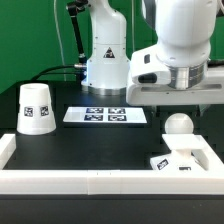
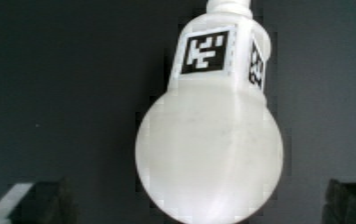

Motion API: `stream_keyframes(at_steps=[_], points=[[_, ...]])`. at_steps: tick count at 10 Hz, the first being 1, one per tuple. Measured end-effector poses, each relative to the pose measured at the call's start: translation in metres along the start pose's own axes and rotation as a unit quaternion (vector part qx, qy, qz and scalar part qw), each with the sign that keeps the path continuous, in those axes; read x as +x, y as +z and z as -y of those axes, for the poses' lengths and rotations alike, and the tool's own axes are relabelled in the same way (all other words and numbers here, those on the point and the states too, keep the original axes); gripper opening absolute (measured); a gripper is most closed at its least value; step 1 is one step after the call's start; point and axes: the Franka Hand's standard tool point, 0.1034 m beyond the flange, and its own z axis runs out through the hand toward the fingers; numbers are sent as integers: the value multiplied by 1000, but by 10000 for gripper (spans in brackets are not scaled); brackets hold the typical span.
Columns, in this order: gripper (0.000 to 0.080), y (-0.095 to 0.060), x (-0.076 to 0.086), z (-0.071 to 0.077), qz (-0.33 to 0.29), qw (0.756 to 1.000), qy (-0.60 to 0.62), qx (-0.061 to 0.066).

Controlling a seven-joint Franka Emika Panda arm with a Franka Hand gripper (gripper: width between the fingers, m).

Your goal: Assemble lamp

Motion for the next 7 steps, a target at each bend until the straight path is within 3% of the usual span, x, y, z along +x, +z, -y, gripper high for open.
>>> stream_keyframes(at_steps=[2, 5, 7], points=[[699, 4, -8, -2, 51, 999, 1, -3], [699, 10, -6, -4, 139, 990, 3, -5], [699, 10, -2, 1, 130, 991, 9, -7]])
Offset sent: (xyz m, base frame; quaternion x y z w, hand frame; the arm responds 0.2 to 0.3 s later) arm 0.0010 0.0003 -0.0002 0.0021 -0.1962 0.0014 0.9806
